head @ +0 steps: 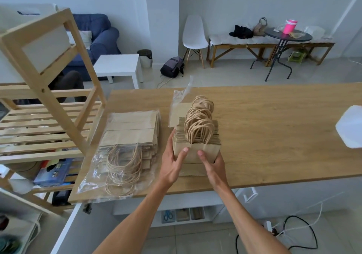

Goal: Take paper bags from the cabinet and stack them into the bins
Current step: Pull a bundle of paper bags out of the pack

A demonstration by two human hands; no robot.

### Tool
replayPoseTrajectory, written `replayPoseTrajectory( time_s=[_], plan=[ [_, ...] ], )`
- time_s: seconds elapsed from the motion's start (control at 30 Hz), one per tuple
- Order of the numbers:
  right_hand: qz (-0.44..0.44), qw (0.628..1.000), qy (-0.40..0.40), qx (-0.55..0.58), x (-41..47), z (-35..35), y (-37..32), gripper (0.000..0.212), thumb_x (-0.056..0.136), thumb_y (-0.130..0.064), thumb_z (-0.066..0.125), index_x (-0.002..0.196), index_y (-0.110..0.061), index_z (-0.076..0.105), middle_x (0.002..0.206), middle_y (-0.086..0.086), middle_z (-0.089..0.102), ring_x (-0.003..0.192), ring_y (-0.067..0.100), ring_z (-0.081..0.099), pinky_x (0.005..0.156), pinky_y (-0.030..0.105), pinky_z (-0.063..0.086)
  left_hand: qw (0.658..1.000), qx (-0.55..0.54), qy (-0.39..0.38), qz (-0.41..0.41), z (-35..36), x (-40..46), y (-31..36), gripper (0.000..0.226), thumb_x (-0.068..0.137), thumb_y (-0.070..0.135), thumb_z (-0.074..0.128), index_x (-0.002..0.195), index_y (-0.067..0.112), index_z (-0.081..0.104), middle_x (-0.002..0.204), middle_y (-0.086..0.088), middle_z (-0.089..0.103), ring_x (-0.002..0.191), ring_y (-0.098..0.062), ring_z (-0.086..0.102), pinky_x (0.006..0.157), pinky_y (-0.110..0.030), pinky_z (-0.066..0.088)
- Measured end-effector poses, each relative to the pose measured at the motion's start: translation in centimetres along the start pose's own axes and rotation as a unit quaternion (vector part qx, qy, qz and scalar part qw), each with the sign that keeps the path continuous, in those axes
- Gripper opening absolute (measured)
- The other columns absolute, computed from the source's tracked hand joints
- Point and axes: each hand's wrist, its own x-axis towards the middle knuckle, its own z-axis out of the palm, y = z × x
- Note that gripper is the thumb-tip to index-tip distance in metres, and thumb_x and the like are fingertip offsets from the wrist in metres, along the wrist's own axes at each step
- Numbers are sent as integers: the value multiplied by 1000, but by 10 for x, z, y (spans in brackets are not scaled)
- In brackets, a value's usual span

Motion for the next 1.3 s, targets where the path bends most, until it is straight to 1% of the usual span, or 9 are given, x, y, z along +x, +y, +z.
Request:
replayPoseTrajectory(
  time_s=[0.07, 0.2, 0.4, 0.5, 0.6, 0.8, 0.97, 1.17, 1.3],
  plan=[
    [-4, 1000, 10, 9, -4, 0, 6, 94, 57, -78, 79, 131, -24, 59, 112, -12, 76, 103, -5, 69, 83, 7, 51, 1000, -4, 13, 1, 1, -9, -5, 90, 84, 77, 48, 157, 31, 22, 159, 9, 38, 144, -2, 34, 117, -21, 30],
    [-16, 1000, 15, 2, -3, 4, 5, 100, 60, -86, 72, 134, -21, 57, 113, -18, 76, 107, -2, 69, 89, 10, 50, 999, -31, 26, -14, 6, -18, -17, 93, 82, 84, 40, 153, 24, 31, 152, 6, 46, 139, -5, 43, 117, -35, 36],
    [-28, 999, 0, -29, -1, 0, -5, 56, 79, -74, 60, 123, -41, 51, 109, -41, 68, 105, -20, 60, 87, 0, 43, 998, -32, 38, -26, 8, -18, -7, 82, 76, 90, 37, 140, 40, 27, 134, 37, 40, 120, 27, 40, 92, 4, 32],
    [-46, 999, 8, -26, 4, -1, -3, 82, 76, -78, 64, 139, -28, 52, 129, -24, 67, 123, -8, 58, 107, 14, 43, 998, -31, 43, -17, 10, -18, -8, 85, 77, 88, 37, 141, 33, 28, 134, 36, 40, 120, 28, 39, 93, 4, 31],
    [-60, 998, 5, -15, 4, 1, 4, 105, 69, -86, 65, 148, -19, 47, 144, -5, 61, 137, 7, 52, 120, 34, 37, 997, -43, 62, -9, 15, -18, -18, 90, 83, 82, 41, 148, 21, 35, 143, 13, 52, 132, 3, 47, 104, -13, 37],
    [-50, 999, 0, 5, 1, 0, 12, 86, 68, -84, 68, 135, -35, 44, 117, -37, 67, 114, -12, 61, 96, 7, 43, 996, -47, 73, -23, 21, -24, -27, 92, 82, 81, 46, 148, 18, 34, 139, 8, 55, 129, -4, 52, 104, -20, 41],
    [-53, 998, 1, 21, -2, -1, 16, 88, 70, -84, 65, 134, -26, 45, 112, -33, 70, 105, -9, 65, 88, 7, 47, 994, -57, 91, -33, 26, -25, -23, 88, 76, 86, 44, 136, 22, 38, 124, 22, 55, 112, 17, 53, 88, -2, 39],
    [-50, 999, -7, 9, -1, -3, 16, 72, 71, -86, 60, 123, -39, 46, 105, -35, 70, 98, -11, 66, 83, 6, 48, 989, -50, 132, -46, 34, -22, -20, 84, 71, 91, 41, 122, 25, 44, 114, 15, 58, 99, 16, 56, 80, -3, 41],
    [-67, 998, -2, 15, 9, -5, -2, 66, 72, -81, 64, 118, -36, 49, 106, -19, 71, 92, -13, 66, 76, 4, 48, 985, -43, 158, -48, 38, -14, -2, 65, 69, 92, 45, 107, 40, 50, 109, 12, 66, 93, 8, 65, 78, -14, 50]
  ],
)
